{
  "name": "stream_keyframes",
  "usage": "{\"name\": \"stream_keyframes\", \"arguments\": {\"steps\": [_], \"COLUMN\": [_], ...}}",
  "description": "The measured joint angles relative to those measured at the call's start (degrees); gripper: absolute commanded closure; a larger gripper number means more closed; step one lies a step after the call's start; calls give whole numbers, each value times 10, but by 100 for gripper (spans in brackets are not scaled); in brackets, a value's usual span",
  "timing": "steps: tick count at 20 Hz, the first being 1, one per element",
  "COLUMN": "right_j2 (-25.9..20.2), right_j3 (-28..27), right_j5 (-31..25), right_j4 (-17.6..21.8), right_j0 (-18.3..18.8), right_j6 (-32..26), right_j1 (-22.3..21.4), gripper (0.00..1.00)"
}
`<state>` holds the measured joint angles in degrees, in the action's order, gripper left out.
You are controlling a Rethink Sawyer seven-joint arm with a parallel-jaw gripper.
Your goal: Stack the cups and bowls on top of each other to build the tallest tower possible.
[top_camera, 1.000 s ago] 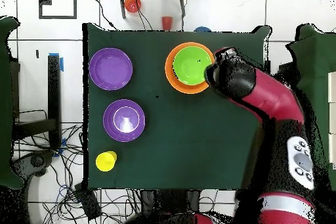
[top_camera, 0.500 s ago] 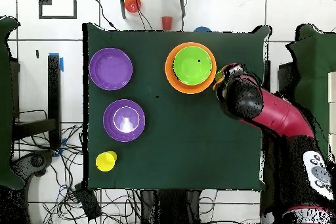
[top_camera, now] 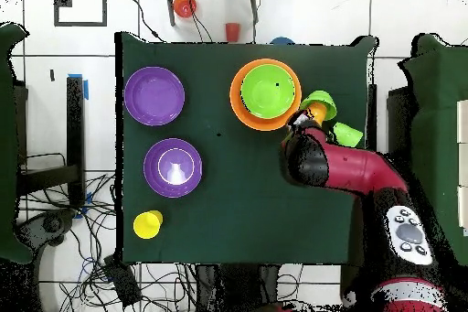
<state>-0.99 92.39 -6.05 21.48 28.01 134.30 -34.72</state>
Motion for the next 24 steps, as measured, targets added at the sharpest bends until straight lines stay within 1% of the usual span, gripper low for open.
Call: {"name": "stream_keyframes", "arguments": {"steps": [2,5,9,14,18,24], "right_j2": [12,13,30,63,78,90], "right_j3": [14,30,41,49,50,51], "right_j5": [46,92,146,179,180,180], "right_j4": [30,59,82,89,101,114], "right_j0": [-17,-20,-25,-38,-41,-45], "right_j6": [0,0,0,0,0,0], "right_j1": [7,13,32,57,74,83], "gripper": [0,0,0,0,0,0]}}
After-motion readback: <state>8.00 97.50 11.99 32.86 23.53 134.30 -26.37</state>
